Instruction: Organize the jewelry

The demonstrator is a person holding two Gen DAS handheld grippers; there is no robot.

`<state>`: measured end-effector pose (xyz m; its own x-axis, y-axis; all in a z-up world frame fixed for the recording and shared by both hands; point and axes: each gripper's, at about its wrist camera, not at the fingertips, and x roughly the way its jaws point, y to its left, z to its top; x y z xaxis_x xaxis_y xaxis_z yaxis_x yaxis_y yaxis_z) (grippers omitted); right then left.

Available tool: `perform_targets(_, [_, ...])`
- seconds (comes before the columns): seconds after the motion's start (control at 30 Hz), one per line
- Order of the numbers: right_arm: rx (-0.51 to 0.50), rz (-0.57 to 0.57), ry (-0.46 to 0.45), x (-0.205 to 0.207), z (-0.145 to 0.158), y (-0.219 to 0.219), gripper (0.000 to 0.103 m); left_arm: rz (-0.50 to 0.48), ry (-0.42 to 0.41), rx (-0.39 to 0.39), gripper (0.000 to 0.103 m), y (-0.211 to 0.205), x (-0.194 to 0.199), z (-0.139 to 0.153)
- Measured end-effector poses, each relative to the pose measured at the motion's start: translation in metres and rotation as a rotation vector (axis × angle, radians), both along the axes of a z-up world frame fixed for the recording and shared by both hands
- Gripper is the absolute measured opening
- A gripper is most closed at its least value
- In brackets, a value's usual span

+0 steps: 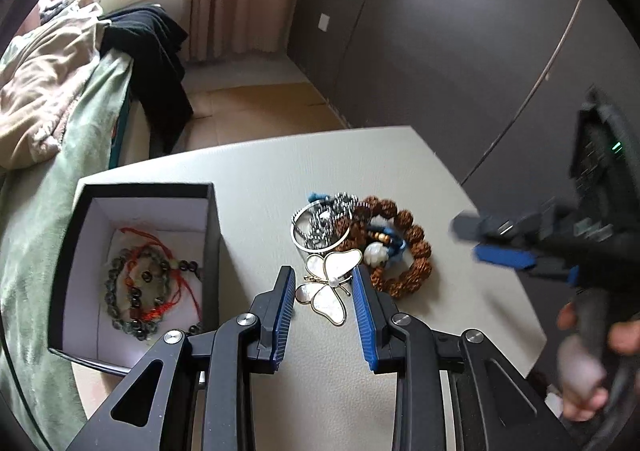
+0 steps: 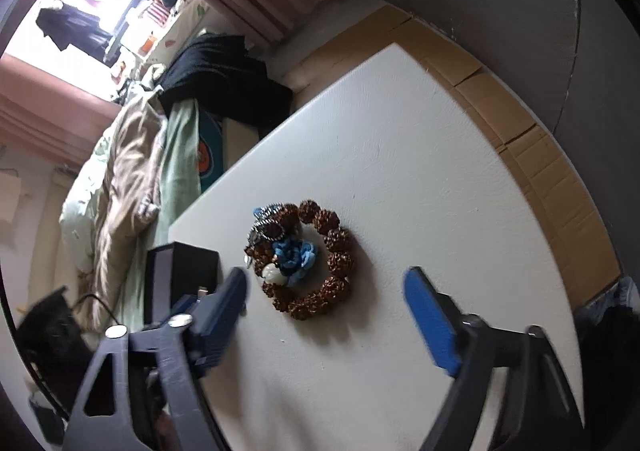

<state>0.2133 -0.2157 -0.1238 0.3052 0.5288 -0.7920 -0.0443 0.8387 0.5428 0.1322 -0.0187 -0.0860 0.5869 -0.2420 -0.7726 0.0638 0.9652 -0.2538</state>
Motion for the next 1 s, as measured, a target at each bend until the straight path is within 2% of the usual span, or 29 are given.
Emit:
perform_targets(0.17, [-0.063, 0.016, 0.02, 0.006, -0.013, 0.013, 0.061, 0.027, -0.034, -0.024, 0.031, 0.013, -0.006, 0.012])
perform_targets(0.3, [-0.131, 0.028, 0.026, 0.01, -0.021, 0.025, 0.061, 0.052, -0.043, -0.031, 0.031, 0.022, -0.01, 0.016])
perform_targets(0.5, [-0.296, 0.084, -0.041, 0.002, -0.017, 0.047, 0.06, 0.076, -0.059, -0.038, 0.031, 0.033, -0.013, 0.02])
perform_targets(0.57, [-0.357, 0.111, -0.063, -0.002, -0.017, 0.053, 0.052, 0.084, -0.058, -0.042, 0.031, 0.035, -0.013, 0.02])
perform_targets(0.7, [-0.414, 0.155, -0.088, -0.007, -0.015, 0.054, 0.046, 0.085, -0.054, -0.036, 0.031, 0.035, -0.014, 0.02])
perform_targets(0.73, [-0.439, 0.164, -0.093, -0.008, -0.015, 0.054, 0.034, 0.083, -0.053, -0.031, 0.031, 0.034, -0.015, 0.02])
perform_targets(0.77, [-0.473, 0.173, -0.104, -0.01, -0.014, 0.053, 0.034, 0.083, -0.055, -0.029, 0.031, 0.034, -0.015, 0.02])
perform_targets(0.9, [-0.483, 0.191, -0.105, -0.011, -0.012, 0.051, 0.034, 0.09, -0.054, -0.029, 0.031, 0.035, -0.014, 0.02])
perform_targets(1.0, [-0.536, 0.204, -0.124, -0.011, -0.01, 0.054, 0.034, 0.091, -0.053, -0.029, 0.031, 0.036, -0.013, 0.019])
